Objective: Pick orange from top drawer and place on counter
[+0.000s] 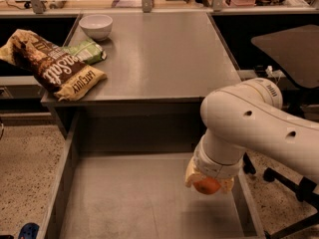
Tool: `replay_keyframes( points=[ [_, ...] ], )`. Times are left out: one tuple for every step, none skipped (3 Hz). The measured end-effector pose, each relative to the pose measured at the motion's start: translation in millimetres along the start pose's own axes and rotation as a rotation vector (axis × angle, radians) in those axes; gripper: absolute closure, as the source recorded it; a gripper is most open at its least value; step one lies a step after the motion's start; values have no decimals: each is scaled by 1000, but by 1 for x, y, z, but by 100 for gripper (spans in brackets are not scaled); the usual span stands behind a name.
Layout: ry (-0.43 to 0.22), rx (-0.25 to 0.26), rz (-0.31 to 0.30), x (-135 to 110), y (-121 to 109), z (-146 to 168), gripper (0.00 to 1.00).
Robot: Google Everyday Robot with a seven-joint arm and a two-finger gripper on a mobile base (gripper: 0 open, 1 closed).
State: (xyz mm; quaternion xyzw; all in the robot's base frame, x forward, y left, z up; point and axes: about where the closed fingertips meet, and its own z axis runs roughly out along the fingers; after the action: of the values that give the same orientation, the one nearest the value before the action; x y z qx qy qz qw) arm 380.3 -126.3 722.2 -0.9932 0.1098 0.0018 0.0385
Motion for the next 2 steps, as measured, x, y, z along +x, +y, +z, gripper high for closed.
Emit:
replay_keyframes(
  points=[
    [68,3,36,14,1,-6,100],
    [264,12,26,54,2,-37,100]
  ],
)
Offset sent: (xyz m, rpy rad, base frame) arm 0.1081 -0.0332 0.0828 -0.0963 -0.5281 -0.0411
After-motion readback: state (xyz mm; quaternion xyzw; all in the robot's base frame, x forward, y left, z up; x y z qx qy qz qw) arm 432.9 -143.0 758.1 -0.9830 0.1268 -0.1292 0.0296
